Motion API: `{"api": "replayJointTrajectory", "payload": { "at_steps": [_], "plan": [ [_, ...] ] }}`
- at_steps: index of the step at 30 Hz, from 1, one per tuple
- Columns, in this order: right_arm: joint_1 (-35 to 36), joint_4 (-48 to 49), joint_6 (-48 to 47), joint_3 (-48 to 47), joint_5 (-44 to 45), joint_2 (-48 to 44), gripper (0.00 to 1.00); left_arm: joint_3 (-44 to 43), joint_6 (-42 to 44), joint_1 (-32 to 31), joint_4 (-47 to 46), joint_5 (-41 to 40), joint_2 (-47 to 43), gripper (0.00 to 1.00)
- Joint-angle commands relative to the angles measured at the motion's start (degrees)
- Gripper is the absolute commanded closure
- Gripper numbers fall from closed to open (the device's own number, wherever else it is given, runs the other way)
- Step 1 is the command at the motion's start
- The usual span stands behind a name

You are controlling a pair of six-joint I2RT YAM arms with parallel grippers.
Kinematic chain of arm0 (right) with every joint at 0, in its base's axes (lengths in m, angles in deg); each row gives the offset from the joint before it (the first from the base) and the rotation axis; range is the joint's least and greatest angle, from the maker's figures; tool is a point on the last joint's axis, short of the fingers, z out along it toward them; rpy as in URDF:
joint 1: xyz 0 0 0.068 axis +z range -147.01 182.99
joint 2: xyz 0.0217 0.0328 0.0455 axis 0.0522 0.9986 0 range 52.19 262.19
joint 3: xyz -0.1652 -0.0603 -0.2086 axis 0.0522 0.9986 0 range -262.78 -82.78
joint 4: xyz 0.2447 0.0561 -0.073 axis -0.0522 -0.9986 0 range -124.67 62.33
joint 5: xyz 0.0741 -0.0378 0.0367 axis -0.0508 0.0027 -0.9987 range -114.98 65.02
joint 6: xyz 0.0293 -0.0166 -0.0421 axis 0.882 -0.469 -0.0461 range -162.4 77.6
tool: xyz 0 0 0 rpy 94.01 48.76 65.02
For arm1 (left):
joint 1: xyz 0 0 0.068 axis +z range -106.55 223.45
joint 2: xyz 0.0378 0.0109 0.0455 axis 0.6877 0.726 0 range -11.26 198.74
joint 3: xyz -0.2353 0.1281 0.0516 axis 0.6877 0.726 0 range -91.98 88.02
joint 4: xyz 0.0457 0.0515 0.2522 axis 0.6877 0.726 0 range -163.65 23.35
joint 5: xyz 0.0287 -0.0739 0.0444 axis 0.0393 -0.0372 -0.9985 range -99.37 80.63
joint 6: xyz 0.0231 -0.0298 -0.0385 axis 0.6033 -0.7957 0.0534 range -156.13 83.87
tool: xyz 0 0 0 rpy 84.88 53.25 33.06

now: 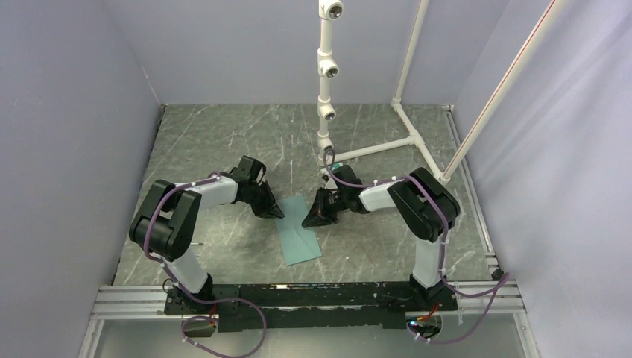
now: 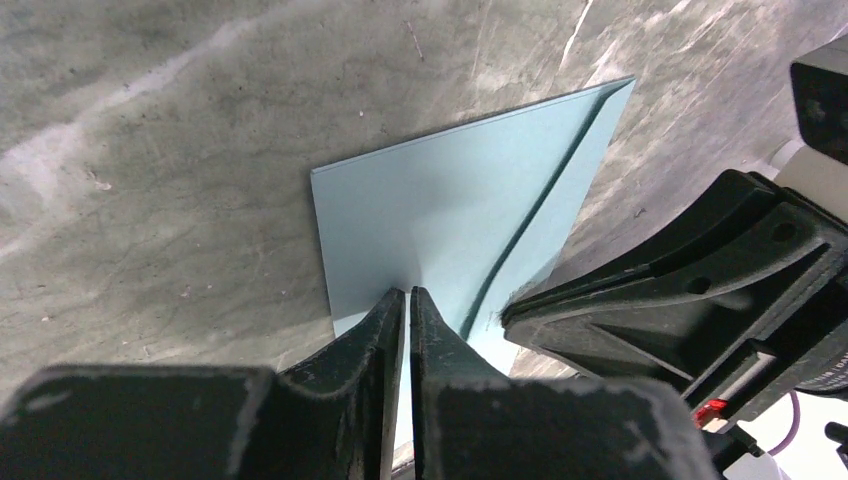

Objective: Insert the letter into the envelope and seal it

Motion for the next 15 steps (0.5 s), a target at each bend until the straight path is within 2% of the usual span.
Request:
{"api": "replayJointTrajectory", "payload": {
  "at_steps": [1,6,15],
  "plan": [
    [1.4,4.3,1.9,-1.1,0.5,1.4,0.9,2.4,1.8,-1.1,1.6,-3.4,2.7,0.87],
    [2.1,7.6,3.3,-0.7,-0.7,3.1,0.91,2.6,2.3,-1.1,1.2,-2.5,3.4,0.89],
    [2.3,9.4,5.9,-1.0,2.9,5.9,0.93,4.1,2.4,-1.1,0.4,-2.3,4.1,0.91]
  ]
}}
